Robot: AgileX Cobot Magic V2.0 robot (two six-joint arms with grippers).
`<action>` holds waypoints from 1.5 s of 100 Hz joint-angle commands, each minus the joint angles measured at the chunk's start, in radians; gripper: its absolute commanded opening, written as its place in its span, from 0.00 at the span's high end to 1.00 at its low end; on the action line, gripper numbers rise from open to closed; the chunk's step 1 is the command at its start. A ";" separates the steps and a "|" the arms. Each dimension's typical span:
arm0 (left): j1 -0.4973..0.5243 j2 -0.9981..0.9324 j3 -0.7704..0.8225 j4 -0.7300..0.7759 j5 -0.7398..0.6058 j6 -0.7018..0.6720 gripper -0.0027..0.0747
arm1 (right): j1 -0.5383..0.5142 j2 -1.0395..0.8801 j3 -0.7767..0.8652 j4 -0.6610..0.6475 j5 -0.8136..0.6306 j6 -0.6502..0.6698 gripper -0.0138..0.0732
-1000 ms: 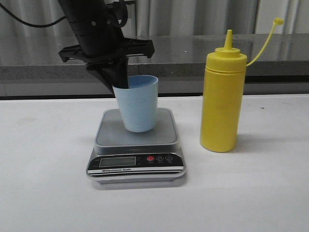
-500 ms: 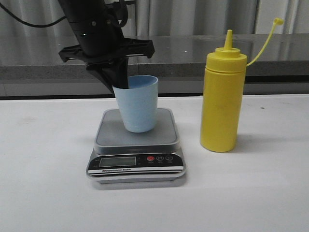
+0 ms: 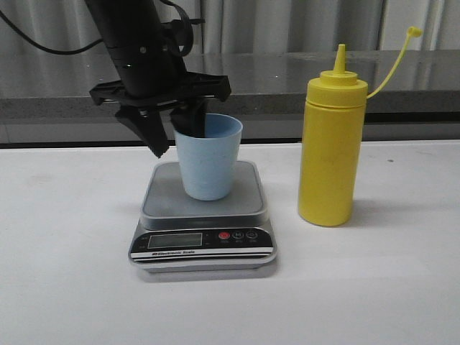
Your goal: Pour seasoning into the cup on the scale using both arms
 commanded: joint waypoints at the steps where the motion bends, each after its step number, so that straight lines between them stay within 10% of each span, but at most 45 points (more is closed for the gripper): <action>1: -0.006 -0.055 -0.029 -0.026 -0.023 -0.001 0.18 | -0.005 -0.021 -0.021 0.000 -0.084 -0.005 0.92; 101: 0.107 -0.411 0.006 0.077 -0.041 -0.008 0.11 | -0.005 -0.021 -0.021 0.000 -0.084 -0.005 0.92; 150: 0.253 -0.920 0.562 0.100 -0.414 -0.015 0.11 | -0.005 -0.021 -0.021 0.000 -0.084 -0.005 0.92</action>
